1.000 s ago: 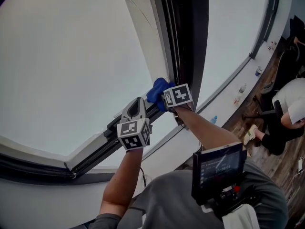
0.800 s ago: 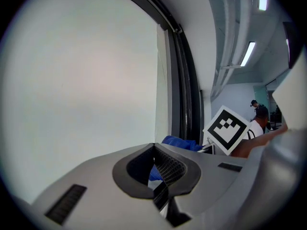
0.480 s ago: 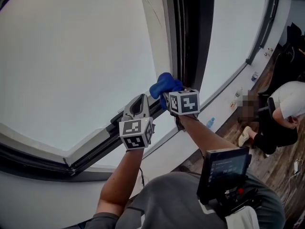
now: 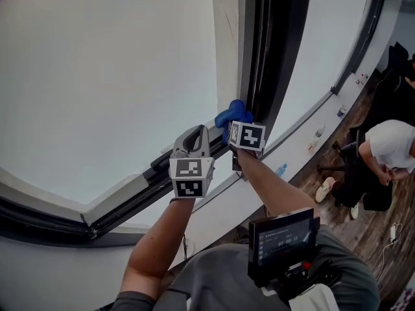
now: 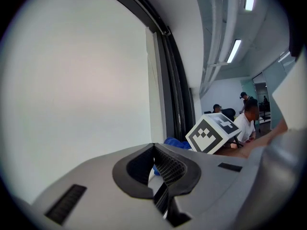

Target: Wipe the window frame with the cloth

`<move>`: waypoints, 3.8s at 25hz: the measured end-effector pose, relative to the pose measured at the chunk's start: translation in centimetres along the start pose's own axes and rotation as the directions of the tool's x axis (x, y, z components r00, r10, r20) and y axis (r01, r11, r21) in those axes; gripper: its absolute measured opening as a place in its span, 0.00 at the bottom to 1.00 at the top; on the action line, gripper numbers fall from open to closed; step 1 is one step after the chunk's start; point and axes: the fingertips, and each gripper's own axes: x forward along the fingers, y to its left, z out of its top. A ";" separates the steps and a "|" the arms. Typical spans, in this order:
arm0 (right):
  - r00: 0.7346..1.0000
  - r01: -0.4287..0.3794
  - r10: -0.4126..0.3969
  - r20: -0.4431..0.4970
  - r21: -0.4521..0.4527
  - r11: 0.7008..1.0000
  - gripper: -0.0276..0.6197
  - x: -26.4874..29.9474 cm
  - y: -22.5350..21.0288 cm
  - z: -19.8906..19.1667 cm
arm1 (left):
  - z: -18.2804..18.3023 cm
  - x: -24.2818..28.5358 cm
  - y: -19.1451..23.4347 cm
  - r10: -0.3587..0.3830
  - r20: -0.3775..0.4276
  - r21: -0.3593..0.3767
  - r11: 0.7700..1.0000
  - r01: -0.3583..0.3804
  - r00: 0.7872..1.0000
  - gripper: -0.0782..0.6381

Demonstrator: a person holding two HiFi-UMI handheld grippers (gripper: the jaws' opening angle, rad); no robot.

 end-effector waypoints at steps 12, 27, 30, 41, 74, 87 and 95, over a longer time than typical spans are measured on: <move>0.999 0.044 -0.045 0.020 0.066 0.997 0.38 2.4 -0.9 2.0 | -0.4 1.1 0.7 -0.032 -0.043 0.041 0.999 0.034 0.999 0.12; 0.982 -0.034 0.028 0.186 0.034 0.999 0.38 -3.5 3.4 13.1 | 12.2 -0.6 0.6 -0.074 0.176 0.030 0.997 0.070 0.982 0.12; 0.974 -0.058 0.056 0.220 -0.001 0.998 0.38 -5.1 4.9 15.3 | 14.9 -1.3 1.3 -0.071 0.211 0.035 0.997 0.065 0.975 0.12; 0.944 -0.072 0.106 0.312 -0.119 0.990 0.38 -9.9 8.2 24.7 | 22.8 -2.0 0.8 -0.126 0.265 0.071 0.991 0.110 0.956 0.12; 0.811 -0.255 0.237 0.534 -0.041 0.966 0.39 -20.6 14.0 43.8 | 37.9 -4.1 0.5 -0.157 0.397 0.135 0.984 0.111 0.904 0.12; 0.772 -0.351 0.296 0.563 -0.010 0.936 0.38 -21.7 13.6 43.5 | 36.7 -4.7 0.4 -0.159 0.398 0.113 0.986 0.123 0.904 0.12; 0.723 -0.449 0.457 0.518 -0.151 0.881 0.38 -22.2 14.8 38.9 | 32.8 -5.6 0.6 -0.163 0.405 0.116 0.985 0.126 0.900 0.12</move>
